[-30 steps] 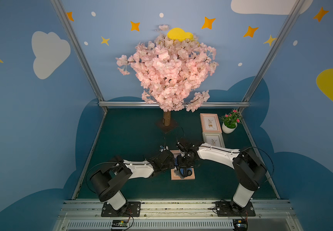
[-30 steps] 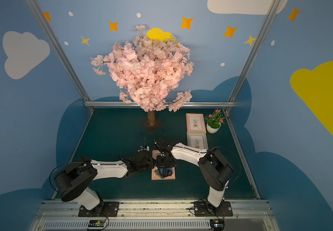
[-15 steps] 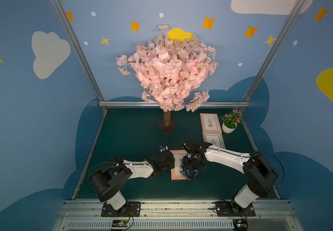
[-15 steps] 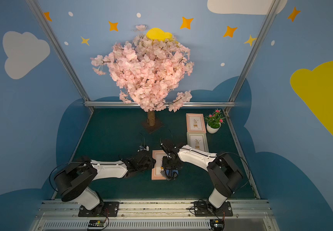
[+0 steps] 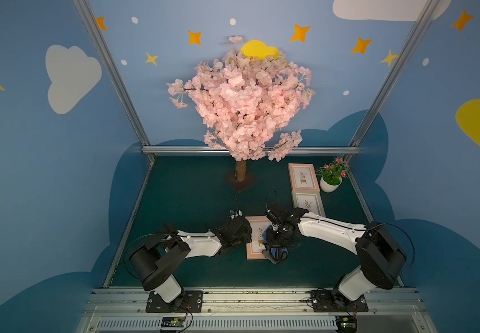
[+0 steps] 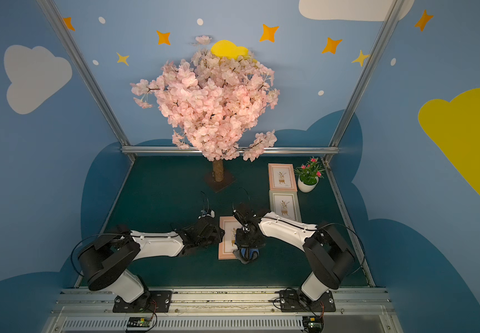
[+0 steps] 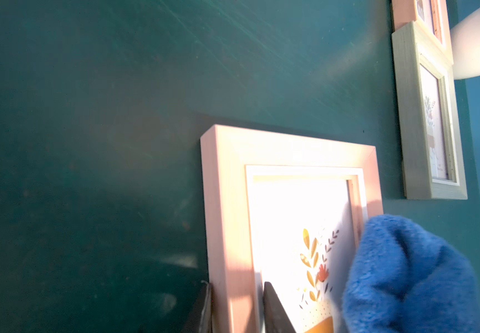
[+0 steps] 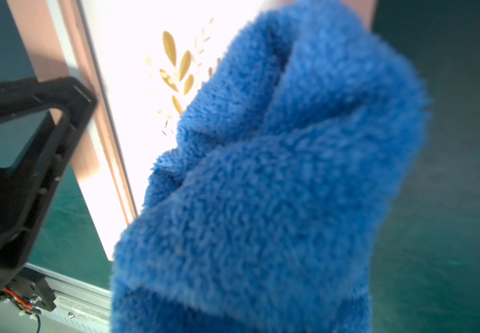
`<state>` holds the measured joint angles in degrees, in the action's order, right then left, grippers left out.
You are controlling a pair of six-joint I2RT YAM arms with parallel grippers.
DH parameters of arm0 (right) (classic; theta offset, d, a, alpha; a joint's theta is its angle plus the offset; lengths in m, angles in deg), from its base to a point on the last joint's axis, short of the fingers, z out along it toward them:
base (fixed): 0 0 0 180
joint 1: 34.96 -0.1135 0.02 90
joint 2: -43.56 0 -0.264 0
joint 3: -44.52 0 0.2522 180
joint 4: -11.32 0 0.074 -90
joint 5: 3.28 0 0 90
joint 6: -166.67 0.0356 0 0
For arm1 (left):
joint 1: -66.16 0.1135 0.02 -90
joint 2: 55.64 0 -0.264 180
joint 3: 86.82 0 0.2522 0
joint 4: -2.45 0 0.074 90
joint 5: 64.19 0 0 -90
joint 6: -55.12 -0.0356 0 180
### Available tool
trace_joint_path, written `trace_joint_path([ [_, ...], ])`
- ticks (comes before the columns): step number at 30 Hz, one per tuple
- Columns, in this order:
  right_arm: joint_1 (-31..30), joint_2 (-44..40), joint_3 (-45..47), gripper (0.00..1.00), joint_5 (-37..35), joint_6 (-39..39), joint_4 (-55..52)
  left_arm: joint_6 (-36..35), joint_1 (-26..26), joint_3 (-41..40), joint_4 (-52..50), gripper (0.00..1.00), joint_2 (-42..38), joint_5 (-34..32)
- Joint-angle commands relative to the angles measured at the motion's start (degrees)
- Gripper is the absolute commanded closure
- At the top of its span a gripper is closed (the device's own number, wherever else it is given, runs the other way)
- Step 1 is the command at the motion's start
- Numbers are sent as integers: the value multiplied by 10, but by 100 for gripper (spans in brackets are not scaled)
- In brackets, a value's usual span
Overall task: Wipe the picture frame with a cloth
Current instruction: Wipe the dirt from the picture frame.
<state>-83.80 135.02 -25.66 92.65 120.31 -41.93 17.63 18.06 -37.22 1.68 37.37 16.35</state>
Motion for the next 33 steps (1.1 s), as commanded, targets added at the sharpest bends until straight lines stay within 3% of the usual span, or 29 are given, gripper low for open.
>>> trace_joint_path([
  [1,-18,4,-10,100,-18,2,-31,-3,3,-27,-110,72,45,14],
  [8,-56,44,-37,100,31,20,10,-4,2,-27,-112,72,46,13],
  [17,0,-15,31,100,-37,11,-46,-4,4,-29,-108,72,46,14],
  [27,-70,44,-37,100,21,22,9,-2,4,-30,-107,72,47,15],
  [33,-52,32,-12,100,6,18,-1,-2,4,-32,-105,72,45,15],
])
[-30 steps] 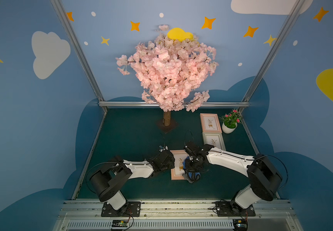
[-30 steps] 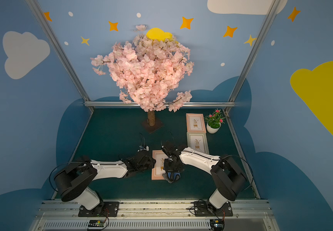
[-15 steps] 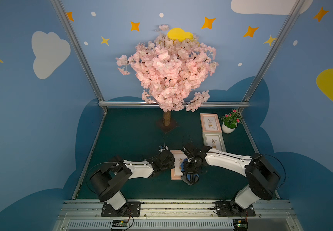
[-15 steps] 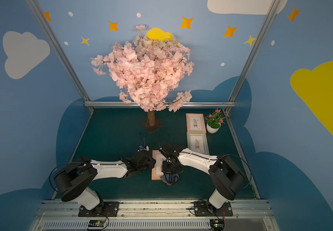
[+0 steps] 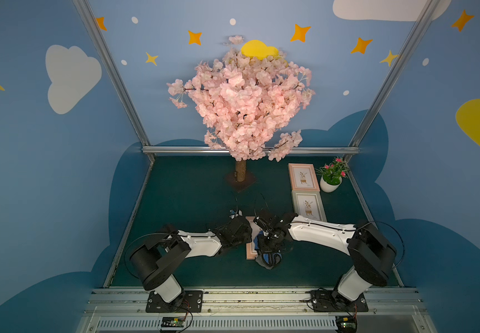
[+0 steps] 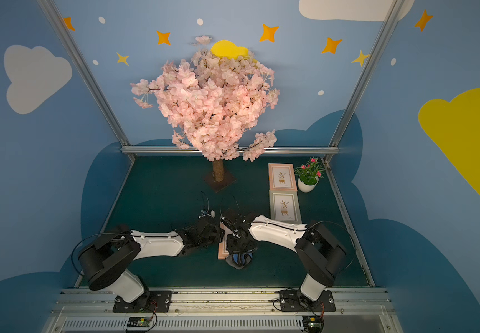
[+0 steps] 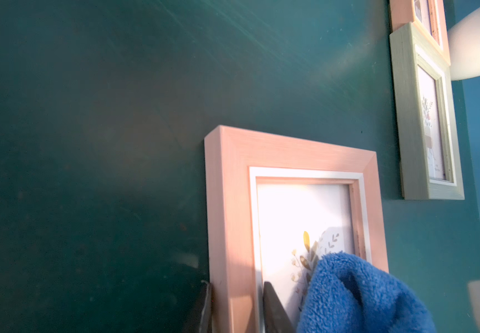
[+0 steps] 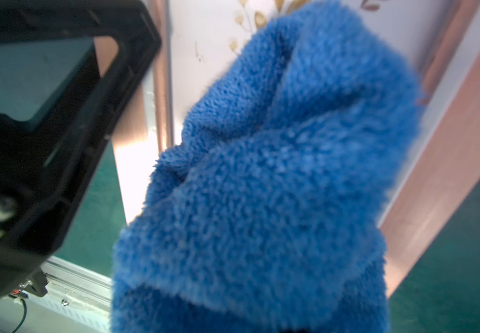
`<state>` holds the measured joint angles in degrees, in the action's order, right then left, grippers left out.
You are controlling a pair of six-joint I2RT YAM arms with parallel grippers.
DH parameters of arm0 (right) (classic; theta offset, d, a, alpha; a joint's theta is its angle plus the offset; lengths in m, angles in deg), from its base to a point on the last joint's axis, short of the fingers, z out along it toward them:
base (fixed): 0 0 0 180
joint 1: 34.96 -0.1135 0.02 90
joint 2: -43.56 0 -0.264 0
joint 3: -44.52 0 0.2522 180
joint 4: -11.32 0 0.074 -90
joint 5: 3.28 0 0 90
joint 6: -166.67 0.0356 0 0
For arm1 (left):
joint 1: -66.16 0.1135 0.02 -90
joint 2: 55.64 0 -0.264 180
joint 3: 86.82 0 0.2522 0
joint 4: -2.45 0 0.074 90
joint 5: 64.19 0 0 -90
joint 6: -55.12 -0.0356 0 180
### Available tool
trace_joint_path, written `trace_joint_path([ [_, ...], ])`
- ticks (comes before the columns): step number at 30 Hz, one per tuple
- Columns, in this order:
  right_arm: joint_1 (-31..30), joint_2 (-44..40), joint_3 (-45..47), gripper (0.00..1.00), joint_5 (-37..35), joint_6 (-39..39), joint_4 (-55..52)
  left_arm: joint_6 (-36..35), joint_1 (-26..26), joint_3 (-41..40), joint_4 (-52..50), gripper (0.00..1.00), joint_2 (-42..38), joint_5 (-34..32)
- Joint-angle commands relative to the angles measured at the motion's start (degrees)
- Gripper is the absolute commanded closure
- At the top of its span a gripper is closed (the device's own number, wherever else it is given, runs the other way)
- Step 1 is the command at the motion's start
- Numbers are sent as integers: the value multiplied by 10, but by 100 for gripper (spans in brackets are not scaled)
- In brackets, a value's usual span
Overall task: Wipe the picture frame with a cloth
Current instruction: Wipe the dirt from the picture frame.
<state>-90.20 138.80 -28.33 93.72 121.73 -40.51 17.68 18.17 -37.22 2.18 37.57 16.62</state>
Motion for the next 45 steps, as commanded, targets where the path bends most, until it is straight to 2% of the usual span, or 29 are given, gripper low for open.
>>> trace_joint_path([
  [1,22,-14,26,100,-13,3,-22,-2,3,-32,-110,72,43,12],
  [7,51,-50,49,100,-65,-1,-65,-3,4,-31,-107,72,46,13],
  [18,1,17,-26,100,1,6,-10,-3,3,-33,-110,72,43,12],
  [28,76,-60,52,100,-56,-14,-57,-3,4,-33,-105,72,45,14],
  [32,86,-38,19,100,-53,-29,-55,-7,4,-28,-105,72,52,17],
  [41,145,98,-148,100,-67,-84,-65,-12,4,-24,-111,72,53,20],
  [45,131,89,-134,100,-56,-85,-71,-12,2,-27,-114,72,46,15],
])
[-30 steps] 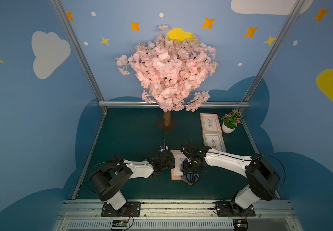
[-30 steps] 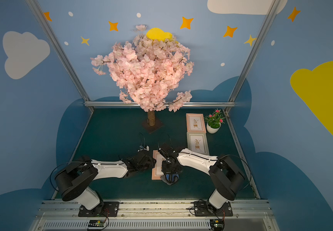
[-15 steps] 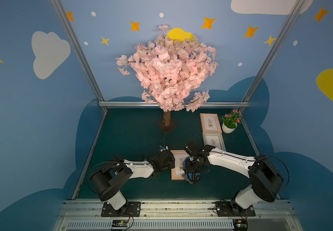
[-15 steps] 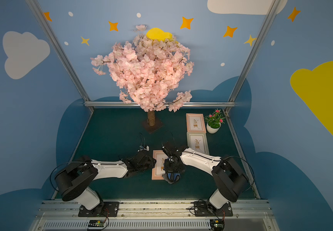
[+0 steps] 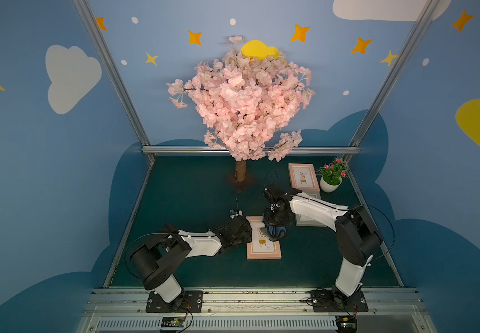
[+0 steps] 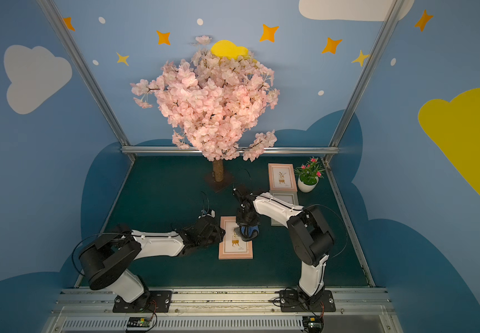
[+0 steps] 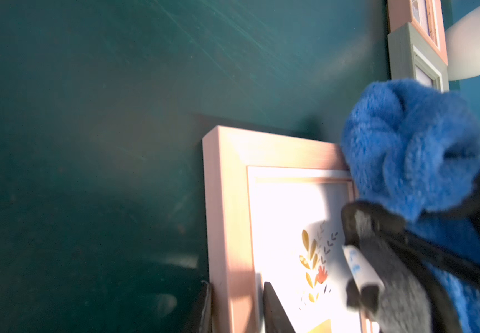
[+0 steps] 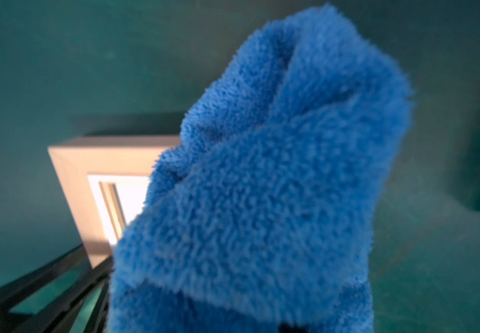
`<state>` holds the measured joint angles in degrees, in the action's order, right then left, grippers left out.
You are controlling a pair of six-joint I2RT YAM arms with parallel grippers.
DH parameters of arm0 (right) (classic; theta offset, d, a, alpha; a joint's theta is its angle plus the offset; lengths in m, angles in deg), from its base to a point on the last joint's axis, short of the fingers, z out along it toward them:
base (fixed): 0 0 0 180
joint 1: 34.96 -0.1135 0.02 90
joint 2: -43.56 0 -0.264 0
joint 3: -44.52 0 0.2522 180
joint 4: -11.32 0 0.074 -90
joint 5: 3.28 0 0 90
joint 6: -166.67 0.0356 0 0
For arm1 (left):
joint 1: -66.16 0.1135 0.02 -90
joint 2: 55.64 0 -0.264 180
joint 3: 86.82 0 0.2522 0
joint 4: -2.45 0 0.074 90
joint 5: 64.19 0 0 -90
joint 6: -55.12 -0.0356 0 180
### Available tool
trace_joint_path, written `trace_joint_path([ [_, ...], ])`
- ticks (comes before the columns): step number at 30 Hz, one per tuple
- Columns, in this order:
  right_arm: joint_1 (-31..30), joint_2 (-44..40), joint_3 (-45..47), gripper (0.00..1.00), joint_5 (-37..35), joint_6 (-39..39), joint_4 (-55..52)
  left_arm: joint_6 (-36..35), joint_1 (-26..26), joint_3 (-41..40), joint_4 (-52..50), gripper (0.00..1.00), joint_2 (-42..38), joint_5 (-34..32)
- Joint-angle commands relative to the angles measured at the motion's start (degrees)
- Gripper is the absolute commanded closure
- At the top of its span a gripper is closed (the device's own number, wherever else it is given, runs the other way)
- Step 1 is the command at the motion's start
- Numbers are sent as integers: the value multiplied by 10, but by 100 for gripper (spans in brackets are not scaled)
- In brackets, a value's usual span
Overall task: Wipe the picture frame with a cloth
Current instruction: Wipe the dirt from the picture frame.
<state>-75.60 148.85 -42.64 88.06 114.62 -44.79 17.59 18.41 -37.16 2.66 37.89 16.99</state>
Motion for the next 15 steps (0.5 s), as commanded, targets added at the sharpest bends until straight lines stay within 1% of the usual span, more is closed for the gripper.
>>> trace_joint_path([
  [1,-23,-23,24,100,3,-11,-28,-9,1,-28,-117,72,41,11],
  [6,-57,-91,136,100,35,25,-6,-9,2,-27,-115,72,45,12],
  [9,-65,-107,161,100,51,39,13,-7,1,-26,-114,72,45,13],
  [11,-64,-95,147,100,50,38,21,-4,1,-29,-108,72,44,14],
  [15,-53,-35,56,100,43,12,19,-9,1,-29,-111,72,42,16],
])
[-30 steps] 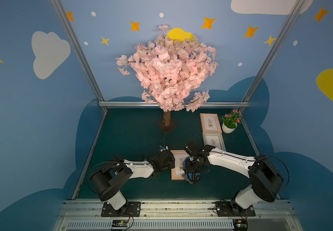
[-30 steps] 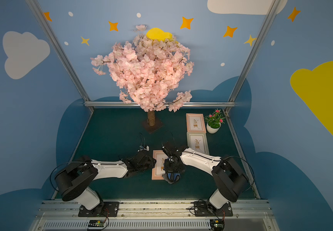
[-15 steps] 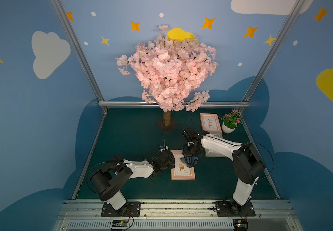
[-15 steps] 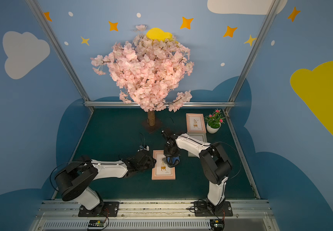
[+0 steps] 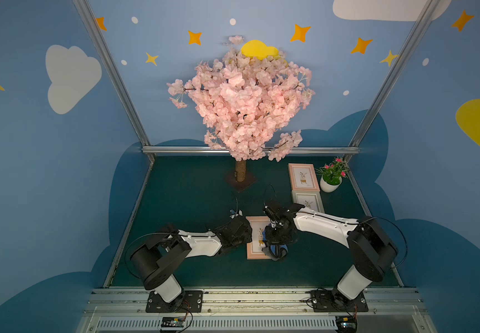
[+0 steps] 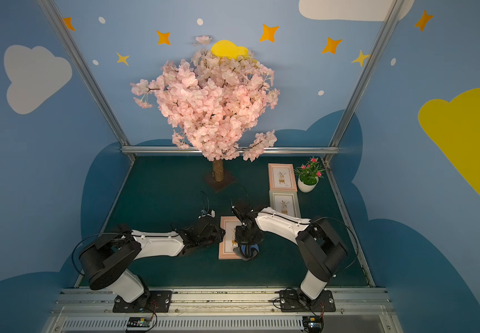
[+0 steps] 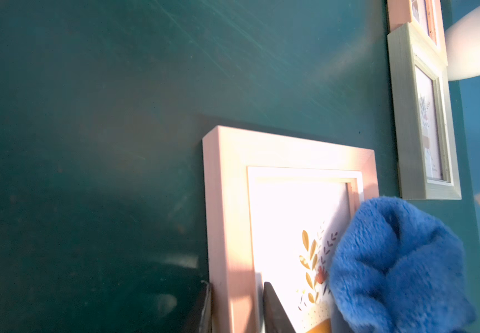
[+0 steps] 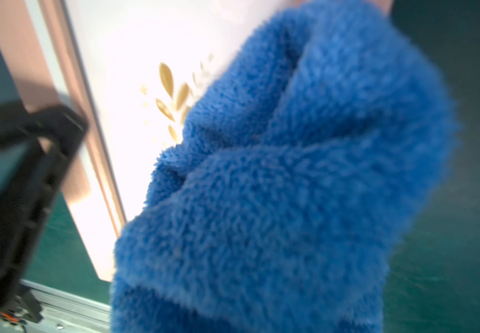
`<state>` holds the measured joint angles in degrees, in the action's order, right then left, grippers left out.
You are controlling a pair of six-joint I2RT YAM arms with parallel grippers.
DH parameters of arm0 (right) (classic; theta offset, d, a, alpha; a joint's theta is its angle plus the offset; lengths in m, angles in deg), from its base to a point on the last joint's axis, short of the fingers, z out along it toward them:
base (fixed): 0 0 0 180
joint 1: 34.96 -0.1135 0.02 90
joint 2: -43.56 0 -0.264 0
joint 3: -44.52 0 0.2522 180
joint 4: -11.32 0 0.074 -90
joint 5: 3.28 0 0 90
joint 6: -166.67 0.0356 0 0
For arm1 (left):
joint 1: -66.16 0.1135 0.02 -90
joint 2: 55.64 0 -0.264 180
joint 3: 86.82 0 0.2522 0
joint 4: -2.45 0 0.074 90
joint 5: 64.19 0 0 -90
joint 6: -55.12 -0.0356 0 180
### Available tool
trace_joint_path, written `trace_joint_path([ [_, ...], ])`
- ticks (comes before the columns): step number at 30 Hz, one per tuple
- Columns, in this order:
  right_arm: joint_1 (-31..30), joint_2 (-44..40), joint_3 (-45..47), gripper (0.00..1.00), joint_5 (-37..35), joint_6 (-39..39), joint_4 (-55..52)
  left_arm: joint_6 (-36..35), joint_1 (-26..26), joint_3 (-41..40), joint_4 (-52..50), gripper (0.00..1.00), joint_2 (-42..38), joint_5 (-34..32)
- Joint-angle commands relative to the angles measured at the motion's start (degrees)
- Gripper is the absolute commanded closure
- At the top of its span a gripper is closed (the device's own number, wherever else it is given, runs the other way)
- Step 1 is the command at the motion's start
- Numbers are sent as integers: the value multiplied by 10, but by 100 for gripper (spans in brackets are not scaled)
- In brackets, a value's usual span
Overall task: Wipe the picture frame with a cloth
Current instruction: Wipe the dirt from the picture frame.
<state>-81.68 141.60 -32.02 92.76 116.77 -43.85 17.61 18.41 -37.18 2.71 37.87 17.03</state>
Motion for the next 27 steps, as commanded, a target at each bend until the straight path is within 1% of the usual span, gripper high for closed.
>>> trace_joint_path([
  [1,12,52,-71,100,-6,-16,8,-10,1,-29,-111,72,41,16],
  [4,32,96,-122,100,0,-32,3,-12,1,-31,-112,72,40,17],
  [7,37,107,-132,100,3,-35,-1,-8,1,-34,-109,72,38,17],
  [10,24,87,-91,100,7,-29,6,-6,2,-34,-105,72,38,17],
  [15,-4,21,23,100,28,7,41,-4,1,-32,-102,72,43,17],
  [18,-15,6,45,100,35,21,57,-4,1,-33,-106,72,40,18],
  [20,-13,15,32,100,26,17,59,-4,1,-34,-106,71,36,18],
  [27,31,96,-85,100,18,-22,40,-8,1,-31,-112,71,36,18],
])
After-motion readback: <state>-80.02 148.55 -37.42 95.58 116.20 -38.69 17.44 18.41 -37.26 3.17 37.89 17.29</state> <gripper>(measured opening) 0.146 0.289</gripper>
